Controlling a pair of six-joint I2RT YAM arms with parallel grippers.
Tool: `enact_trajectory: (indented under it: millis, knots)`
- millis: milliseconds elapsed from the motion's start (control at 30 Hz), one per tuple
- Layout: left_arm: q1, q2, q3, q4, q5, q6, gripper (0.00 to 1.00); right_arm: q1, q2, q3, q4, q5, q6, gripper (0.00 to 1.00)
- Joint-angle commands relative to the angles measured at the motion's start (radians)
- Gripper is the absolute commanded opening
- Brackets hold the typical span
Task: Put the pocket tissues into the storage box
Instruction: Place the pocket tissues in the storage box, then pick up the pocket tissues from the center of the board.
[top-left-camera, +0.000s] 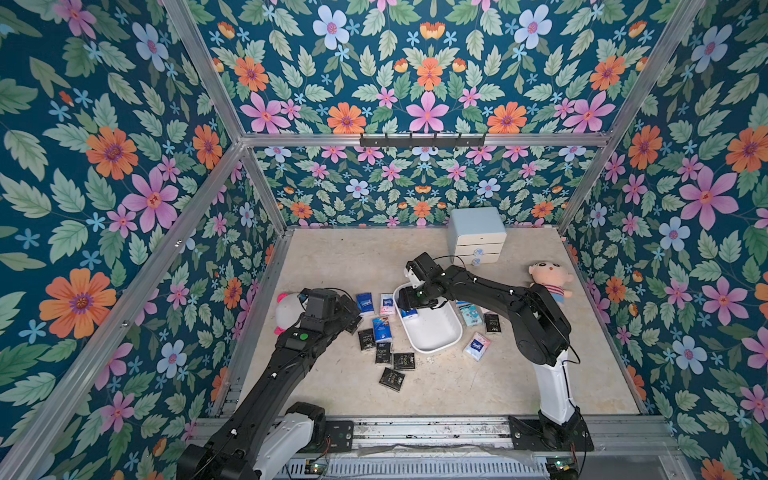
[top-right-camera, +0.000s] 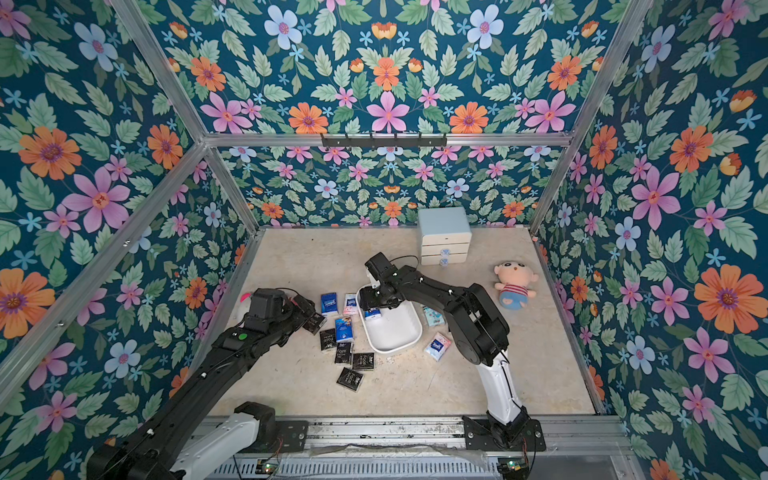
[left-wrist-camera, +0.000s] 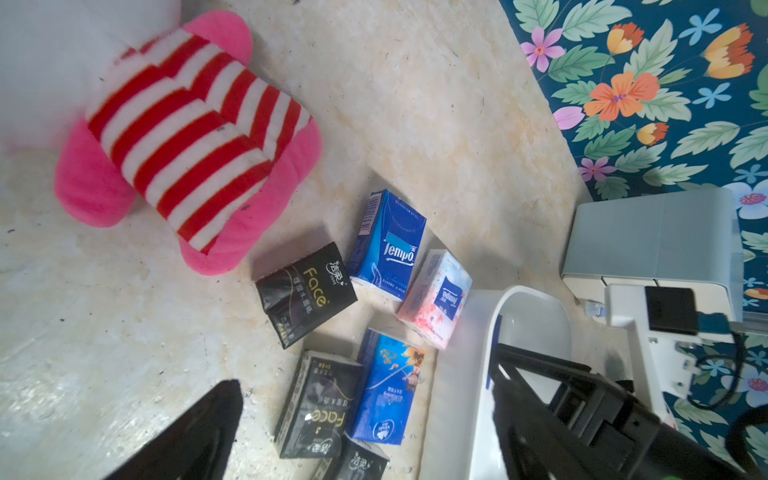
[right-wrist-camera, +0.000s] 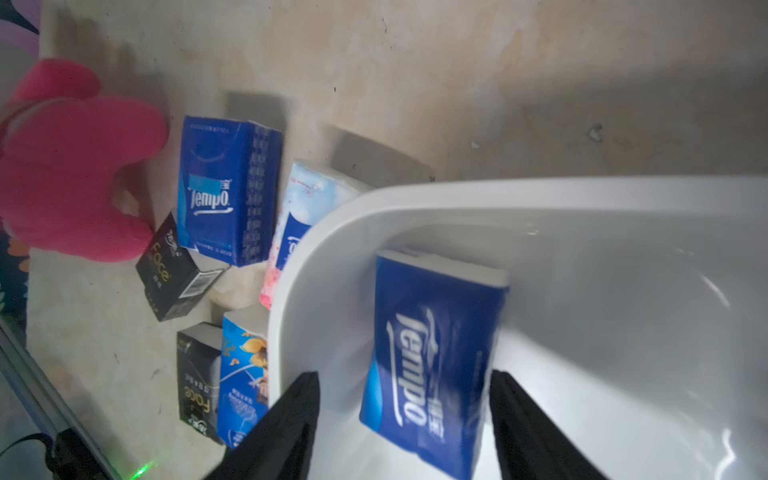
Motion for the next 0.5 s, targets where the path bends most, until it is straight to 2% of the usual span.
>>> enact_trajectory:
  millis: [0, 133, 467]
  knots:
    - [0.001, 0.013, 0.012, -0.007, 0.017, 0.037, 0.99, 0.002, -0.050, -0.034, 0.027, 0.021, 0.057, 0.73]
    - [0.000, 0.065, 0.044, 0.002, 0.037, 0.079, 0.99, 0.001, -0.170, -0.132, 0.029, 0.105, 0.118, 0.74]
    - [-0.014, 0.244, 0.130, 0.102, 0.145, 0.160, 0.99, -0.021, -0.486, -0.383, -0.098, 0.377, 0.328, 0.80]
